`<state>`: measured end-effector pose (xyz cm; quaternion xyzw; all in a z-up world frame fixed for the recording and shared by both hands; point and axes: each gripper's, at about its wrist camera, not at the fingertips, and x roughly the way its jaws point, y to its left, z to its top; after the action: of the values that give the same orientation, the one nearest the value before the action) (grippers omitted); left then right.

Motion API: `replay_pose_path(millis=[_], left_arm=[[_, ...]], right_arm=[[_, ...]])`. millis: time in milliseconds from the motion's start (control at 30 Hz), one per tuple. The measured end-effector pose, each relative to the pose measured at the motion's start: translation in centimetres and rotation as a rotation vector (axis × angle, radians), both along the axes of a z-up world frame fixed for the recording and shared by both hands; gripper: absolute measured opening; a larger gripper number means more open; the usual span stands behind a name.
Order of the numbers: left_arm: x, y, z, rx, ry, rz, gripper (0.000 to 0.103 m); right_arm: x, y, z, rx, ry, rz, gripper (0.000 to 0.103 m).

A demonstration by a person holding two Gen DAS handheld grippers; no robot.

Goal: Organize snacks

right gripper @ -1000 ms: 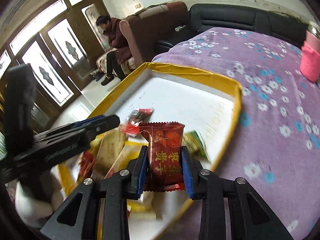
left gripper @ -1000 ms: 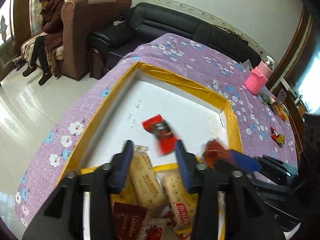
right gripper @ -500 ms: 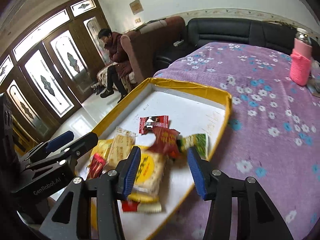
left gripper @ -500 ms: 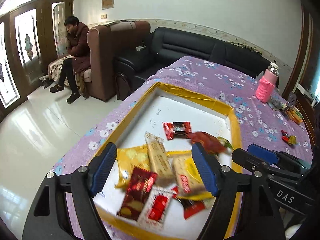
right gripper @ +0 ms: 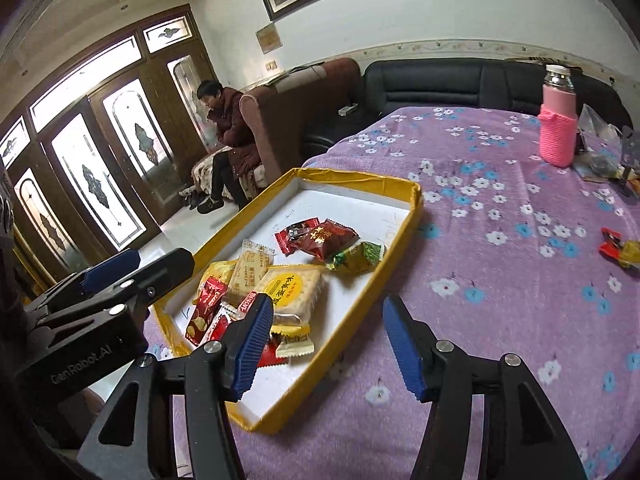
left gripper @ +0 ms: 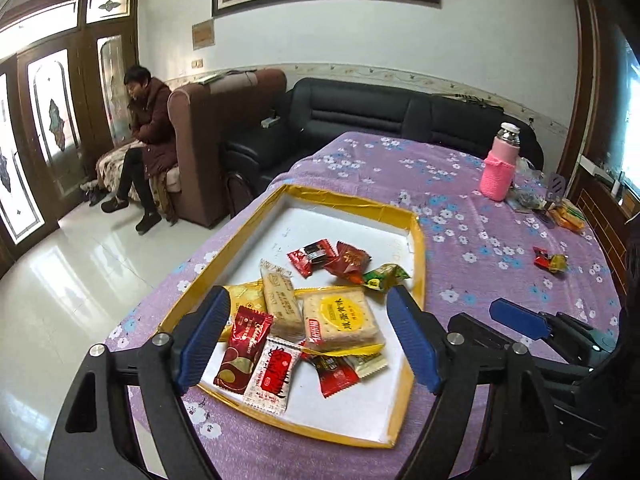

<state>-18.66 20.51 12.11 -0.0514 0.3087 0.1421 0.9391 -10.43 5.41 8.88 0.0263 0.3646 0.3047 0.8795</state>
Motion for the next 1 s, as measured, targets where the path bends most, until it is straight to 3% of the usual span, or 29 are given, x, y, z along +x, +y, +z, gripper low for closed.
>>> replay_pose_path(millis=[1000], left_arm=[[-1.2,-2.2,0.0,0.032,0.001,-0.013,0.083]], right_arm=[[-1.4,-3.2,-0.2,0.009,-0.008,-0.070,0.064]])
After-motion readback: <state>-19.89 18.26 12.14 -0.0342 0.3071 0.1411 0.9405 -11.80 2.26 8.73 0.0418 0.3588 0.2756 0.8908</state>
